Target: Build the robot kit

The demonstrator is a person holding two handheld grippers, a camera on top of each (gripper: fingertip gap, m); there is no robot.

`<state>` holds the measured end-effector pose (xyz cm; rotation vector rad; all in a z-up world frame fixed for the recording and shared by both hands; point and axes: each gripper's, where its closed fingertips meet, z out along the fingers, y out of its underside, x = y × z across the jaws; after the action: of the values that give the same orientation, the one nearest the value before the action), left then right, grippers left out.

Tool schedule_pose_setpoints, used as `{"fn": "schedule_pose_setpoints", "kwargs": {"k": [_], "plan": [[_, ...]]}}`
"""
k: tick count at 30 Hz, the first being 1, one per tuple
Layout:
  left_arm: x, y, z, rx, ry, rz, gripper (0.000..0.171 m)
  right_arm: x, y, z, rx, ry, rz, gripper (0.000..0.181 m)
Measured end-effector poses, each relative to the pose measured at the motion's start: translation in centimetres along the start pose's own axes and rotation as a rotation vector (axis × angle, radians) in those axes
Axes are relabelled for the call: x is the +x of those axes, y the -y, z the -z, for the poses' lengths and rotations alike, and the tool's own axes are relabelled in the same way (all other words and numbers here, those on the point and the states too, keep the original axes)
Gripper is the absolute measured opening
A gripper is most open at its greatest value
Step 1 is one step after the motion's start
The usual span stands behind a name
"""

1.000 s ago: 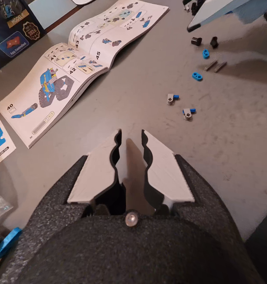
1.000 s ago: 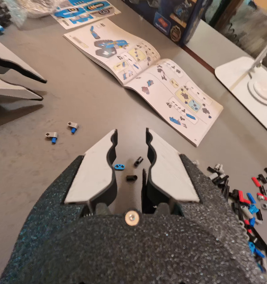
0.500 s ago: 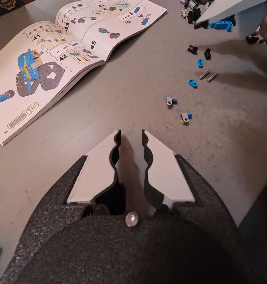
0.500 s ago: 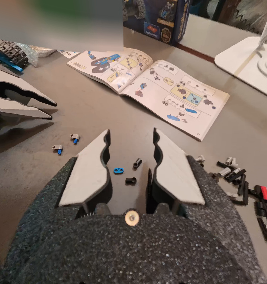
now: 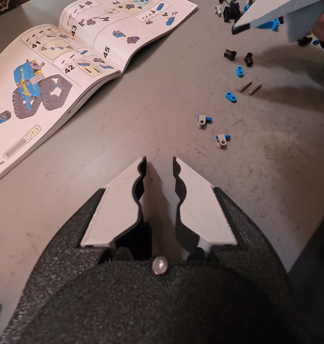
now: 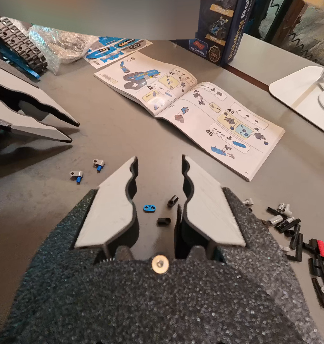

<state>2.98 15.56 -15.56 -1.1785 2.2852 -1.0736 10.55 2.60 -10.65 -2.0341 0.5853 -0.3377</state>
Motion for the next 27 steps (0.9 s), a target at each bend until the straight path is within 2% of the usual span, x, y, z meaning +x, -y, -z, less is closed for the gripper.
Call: {"fn": "schedule_pose_setpoints", "kwargs": {"k": [27], "plan": [[0.3,0.0,0.0,-0.001,-0.028,-0.002,0.028,-0.1,-1.2,-0.7,-0.044,0.026,-0.003,0.041]]}}
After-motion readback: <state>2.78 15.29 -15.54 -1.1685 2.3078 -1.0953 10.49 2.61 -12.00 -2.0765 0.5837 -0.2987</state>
